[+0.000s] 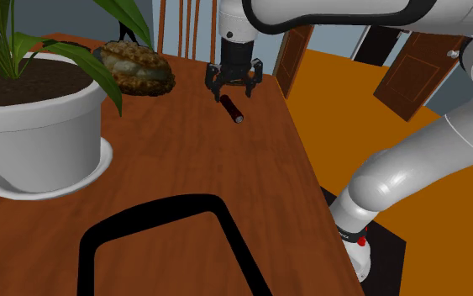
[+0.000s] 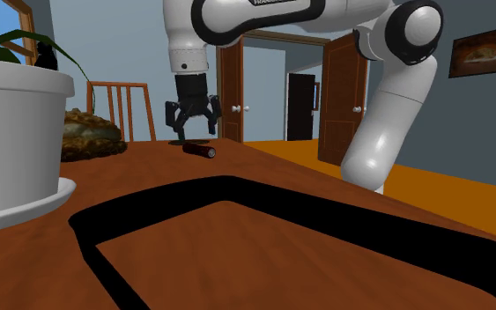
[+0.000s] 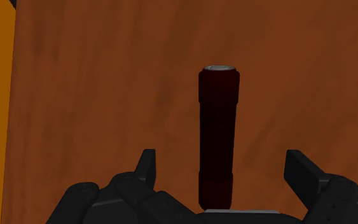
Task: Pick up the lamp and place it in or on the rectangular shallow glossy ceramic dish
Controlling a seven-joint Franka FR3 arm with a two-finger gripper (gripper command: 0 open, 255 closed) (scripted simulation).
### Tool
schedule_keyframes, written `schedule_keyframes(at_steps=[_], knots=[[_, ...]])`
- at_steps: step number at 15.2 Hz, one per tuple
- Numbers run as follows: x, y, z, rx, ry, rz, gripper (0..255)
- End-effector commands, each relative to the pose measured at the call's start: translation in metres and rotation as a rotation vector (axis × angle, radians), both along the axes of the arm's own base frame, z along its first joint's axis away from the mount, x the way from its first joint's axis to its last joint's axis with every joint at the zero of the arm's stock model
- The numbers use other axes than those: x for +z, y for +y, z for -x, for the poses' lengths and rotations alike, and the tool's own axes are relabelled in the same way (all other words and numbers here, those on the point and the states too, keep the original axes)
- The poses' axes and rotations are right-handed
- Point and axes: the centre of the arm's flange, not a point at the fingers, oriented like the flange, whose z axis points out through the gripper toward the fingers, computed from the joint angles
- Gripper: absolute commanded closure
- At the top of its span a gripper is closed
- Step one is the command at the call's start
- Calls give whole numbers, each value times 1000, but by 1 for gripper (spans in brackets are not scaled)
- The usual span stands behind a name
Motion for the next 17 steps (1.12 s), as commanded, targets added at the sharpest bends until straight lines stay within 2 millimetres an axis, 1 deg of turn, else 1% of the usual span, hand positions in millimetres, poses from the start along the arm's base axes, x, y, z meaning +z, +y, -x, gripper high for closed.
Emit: schedule_keyframes(at_steps=[1,5,12,13,17], knots=[[-9,-1,-1,-3,-1,0,0],[-28,-4,-1,-3,-1,0,0],[-28,-4,-1,-3,-1,0,0],[-28,-4,-1,-3,-1,0,255],[-28,-4,-1,-3,-1,0,255]])
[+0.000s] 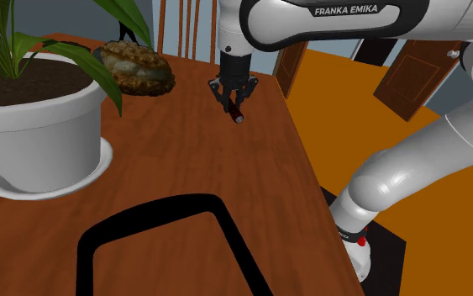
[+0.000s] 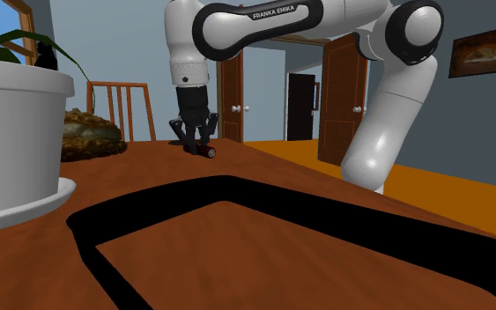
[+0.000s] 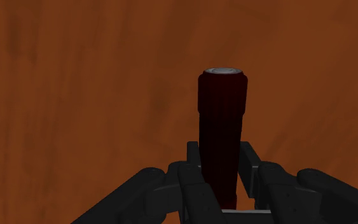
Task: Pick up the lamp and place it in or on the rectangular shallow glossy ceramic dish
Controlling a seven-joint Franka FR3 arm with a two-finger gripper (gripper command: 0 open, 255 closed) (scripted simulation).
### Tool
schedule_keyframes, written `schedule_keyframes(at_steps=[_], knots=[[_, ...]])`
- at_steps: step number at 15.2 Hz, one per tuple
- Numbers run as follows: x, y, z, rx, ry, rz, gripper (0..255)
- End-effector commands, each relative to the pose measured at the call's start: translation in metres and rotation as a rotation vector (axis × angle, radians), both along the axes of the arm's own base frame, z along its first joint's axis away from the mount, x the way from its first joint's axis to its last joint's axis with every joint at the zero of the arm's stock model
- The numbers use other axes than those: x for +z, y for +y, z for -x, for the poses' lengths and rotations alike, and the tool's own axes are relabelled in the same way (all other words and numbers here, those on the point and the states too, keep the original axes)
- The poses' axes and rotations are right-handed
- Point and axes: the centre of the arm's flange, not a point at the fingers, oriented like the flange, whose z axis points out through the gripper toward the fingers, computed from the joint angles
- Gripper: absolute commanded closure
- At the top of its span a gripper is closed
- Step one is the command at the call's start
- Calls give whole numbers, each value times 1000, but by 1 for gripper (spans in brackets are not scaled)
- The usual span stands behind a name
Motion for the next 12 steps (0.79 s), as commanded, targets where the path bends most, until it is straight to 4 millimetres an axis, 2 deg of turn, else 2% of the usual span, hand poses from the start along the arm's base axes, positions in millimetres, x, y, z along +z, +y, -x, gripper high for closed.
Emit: schedule_keyframes(at_steps=[1,5,12], knots=[[0,0,0,0,0,0,255],[0,0,0,0,0,0,255],[37,0,0,0,0,0,255]])
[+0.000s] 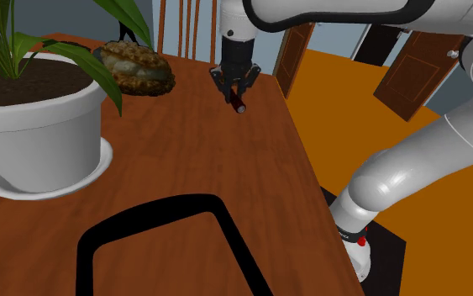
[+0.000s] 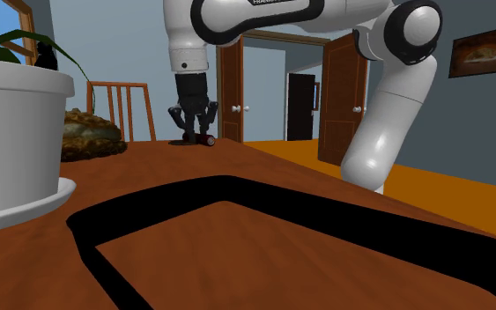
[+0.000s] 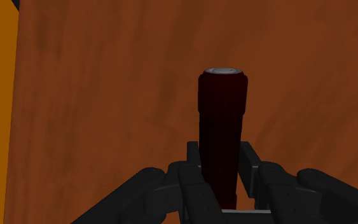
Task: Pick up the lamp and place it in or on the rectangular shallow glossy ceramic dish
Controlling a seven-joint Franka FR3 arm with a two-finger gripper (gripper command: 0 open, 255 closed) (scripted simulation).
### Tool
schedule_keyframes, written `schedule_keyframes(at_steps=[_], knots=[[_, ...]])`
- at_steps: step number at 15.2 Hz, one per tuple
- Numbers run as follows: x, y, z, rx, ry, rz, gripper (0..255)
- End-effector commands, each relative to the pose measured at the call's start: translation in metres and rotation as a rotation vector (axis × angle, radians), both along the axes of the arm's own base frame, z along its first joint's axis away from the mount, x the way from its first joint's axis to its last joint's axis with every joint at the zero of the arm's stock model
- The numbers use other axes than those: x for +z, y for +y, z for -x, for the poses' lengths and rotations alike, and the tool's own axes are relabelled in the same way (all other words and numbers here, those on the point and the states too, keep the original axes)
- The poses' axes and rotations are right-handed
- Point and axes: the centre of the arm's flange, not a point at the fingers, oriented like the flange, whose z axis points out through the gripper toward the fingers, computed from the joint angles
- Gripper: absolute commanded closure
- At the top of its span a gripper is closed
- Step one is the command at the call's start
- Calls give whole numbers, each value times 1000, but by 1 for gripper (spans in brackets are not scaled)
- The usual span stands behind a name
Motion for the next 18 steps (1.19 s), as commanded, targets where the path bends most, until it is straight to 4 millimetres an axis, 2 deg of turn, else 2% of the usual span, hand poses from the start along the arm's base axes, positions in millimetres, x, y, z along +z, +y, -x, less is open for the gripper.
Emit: schedule_keyframes(at_steps=[1,16,18], knots=[[11,0,1,0,0,0,255],[89,0,1,0,0,0,255],[89,21,17,0,0,0,255]])
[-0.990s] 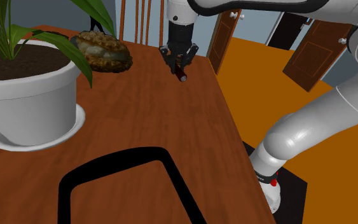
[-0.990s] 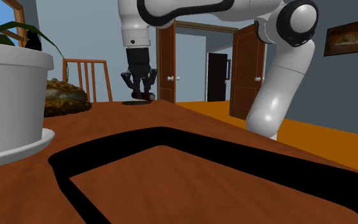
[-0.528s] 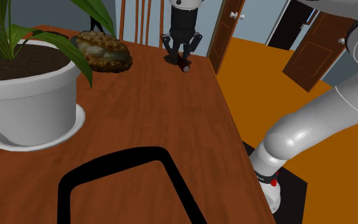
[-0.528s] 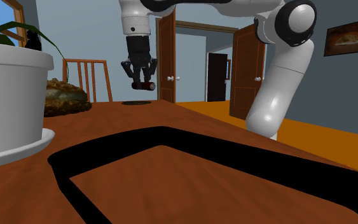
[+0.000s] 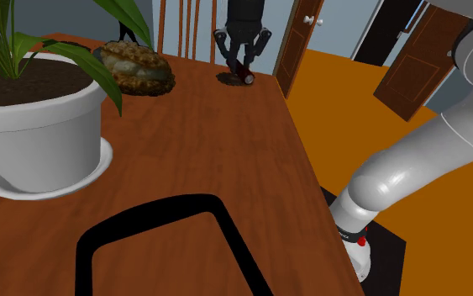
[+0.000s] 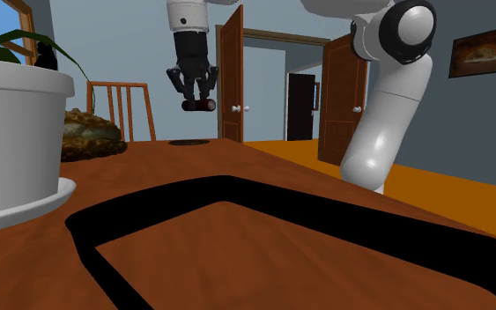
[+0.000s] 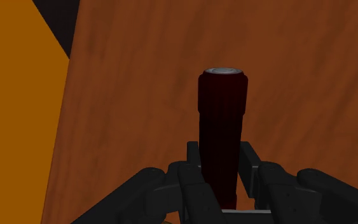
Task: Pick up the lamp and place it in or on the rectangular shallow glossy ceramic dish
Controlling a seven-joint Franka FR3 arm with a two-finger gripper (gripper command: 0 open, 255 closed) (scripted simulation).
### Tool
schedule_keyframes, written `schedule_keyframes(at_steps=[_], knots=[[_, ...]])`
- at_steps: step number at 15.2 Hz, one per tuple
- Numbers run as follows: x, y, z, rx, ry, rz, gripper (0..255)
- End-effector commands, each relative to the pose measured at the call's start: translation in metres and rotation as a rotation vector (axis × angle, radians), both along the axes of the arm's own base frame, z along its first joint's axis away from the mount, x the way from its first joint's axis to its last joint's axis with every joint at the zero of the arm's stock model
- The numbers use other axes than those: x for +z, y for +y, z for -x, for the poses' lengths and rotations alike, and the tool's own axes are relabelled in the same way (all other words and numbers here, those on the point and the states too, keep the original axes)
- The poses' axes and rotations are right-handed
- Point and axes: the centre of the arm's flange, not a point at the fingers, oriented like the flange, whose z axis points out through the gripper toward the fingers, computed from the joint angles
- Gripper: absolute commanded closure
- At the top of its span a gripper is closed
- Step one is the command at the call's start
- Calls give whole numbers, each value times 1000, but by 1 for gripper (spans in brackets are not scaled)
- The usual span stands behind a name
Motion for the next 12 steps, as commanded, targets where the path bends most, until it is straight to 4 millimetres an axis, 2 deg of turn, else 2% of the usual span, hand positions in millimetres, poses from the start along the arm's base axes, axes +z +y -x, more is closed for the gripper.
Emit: schedule_keyframes(at_steps=[1,12], knots=[[1,20,14,0,0,0,255],[1,137,101,0,0,0,255]])
